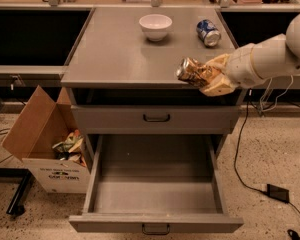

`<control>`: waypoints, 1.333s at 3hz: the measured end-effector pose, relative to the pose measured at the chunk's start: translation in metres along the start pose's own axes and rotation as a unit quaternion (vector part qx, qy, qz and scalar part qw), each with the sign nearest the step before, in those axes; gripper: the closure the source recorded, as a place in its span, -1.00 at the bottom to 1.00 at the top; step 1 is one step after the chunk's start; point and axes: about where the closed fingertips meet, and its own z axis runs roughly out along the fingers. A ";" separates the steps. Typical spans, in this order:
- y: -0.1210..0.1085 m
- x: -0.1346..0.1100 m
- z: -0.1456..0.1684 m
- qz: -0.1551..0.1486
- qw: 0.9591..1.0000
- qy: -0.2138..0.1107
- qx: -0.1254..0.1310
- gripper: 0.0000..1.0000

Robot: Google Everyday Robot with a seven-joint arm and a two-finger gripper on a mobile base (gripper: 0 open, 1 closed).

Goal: Pick orange can from middle drawer and place on counter

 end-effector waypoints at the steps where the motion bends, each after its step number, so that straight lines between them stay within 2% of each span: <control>1: -0.034 -0.002 0.014 0.024 1.000 -0.011 -0.008 1.00; 3: -0.087 -0.008 0.043 0.058 0.997 -0.052 -0.017 1.00; 4: -0.101 -0.007 0.057 0.074 0.995 -0.064 -0.030 0.66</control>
Offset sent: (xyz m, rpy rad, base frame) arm 0.1117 -0.0006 0.0208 0.1751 0.0569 -0.0327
